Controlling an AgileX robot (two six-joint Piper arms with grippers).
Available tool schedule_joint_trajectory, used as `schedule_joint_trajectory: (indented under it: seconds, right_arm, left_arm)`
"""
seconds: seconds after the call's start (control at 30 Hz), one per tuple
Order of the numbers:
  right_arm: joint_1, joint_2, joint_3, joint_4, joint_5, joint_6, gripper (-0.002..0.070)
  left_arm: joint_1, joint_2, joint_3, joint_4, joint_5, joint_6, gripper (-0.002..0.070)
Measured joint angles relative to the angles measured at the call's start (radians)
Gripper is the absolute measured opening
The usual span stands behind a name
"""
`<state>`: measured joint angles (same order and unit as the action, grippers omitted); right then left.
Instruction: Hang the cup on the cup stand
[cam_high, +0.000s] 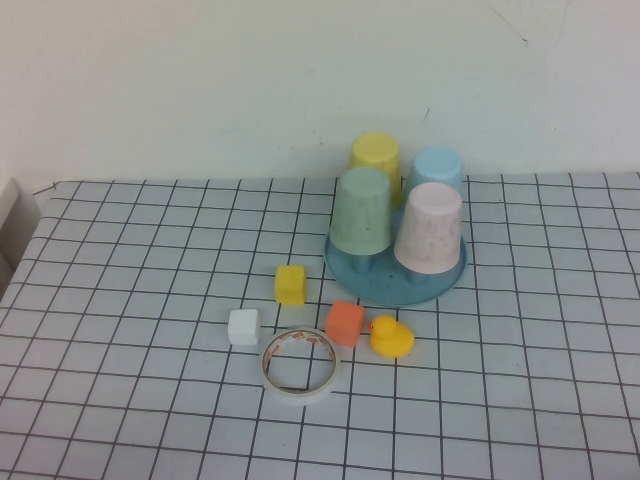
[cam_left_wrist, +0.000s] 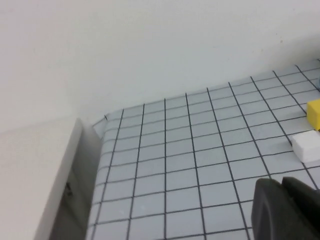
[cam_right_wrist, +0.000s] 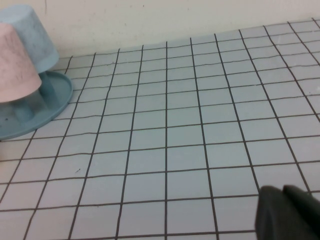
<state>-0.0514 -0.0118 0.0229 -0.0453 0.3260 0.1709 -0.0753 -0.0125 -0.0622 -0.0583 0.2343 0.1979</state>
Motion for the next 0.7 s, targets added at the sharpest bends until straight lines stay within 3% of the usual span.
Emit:
schedule_joint_trajectory:
  seconds: [0.2,0.7]
  right_arm:
    - [0.000,0.000,0.000,0.000,0.002,0.000,-0.0001]
    - [0.000,0.000,-0.001,0.000,0.006,0.000,-0.0001]
  left_arm:
    - [0.009,-0.002,0.076,0.014,-0.001,-0.178,-0.0002]
    - [0.009,-0.002,0.081,0.050,0.068,-0.198,-0.0002]
